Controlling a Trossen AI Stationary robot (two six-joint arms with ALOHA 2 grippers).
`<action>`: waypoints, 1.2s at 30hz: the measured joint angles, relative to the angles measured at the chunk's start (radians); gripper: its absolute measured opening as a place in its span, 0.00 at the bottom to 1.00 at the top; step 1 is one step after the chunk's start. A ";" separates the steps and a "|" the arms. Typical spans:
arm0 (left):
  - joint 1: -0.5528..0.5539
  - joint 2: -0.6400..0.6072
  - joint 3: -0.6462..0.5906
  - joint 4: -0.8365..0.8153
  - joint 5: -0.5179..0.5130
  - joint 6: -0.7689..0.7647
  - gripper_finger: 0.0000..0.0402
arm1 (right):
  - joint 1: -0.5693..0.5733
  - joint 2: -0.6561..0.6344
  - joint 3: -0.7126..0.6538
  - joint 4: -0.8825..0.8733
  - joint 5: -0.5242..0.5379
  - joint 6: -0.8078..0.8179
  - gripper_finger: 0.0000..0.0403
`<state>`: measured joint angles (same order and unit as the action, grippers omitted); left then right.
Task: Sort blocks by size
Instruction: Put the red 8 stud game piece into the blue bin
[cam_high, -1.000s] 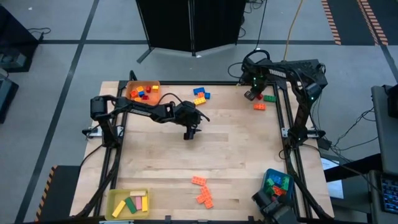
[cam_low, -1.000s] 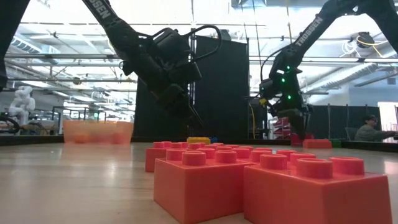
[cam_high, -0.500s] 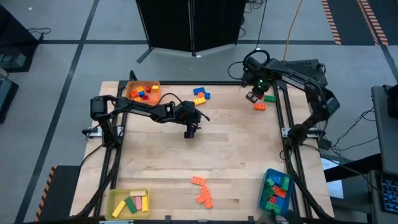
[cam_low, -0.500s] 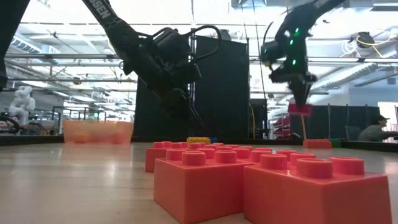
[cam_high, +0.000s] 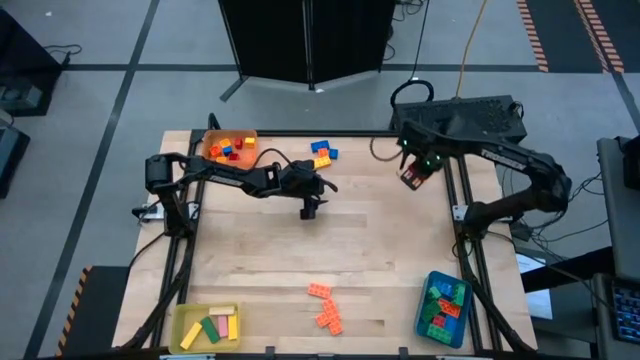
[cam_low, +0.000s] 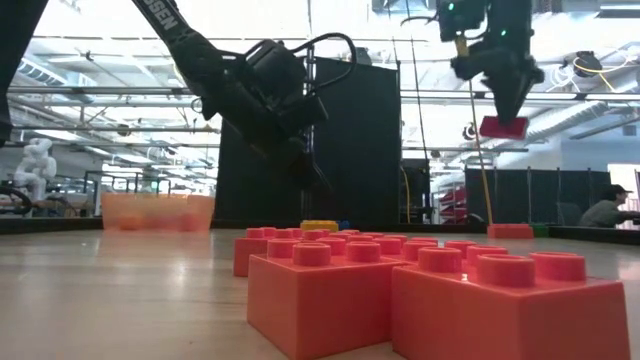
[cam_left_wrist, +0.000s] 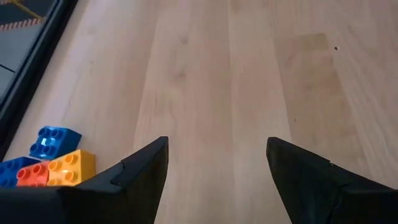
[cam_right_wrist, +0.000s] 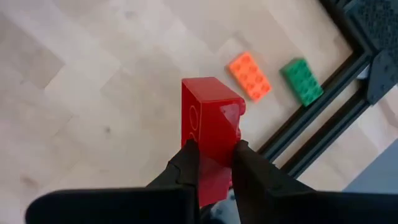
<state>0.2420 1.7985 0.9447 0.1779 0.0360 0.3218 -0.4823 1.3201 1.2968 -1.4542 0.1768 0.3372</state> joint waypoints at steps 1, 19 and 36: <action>0.000 0.000 0.000 0.006 0.000 0.000 0.68 | 0.026 -0.007 0.000 -0.012 0.000 0.026 0.12; 0.000 0.000 0.000 0.054 0.000 -0.001 0.68 | 0.507 -0.022 0.000 -0.116 -0.080 0.447 0.12; -0.016 0.000 0.000 0.079 0.013 -0.003 0.68 | 0.834 -0.011 -0.002 -0.090 -0.025 0.818 0.12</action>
<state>0.2265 1.7985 0.9447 0.2565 0.0486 0.3187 0.3512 1.3094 1.2953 -1.5444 0.1516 1.1554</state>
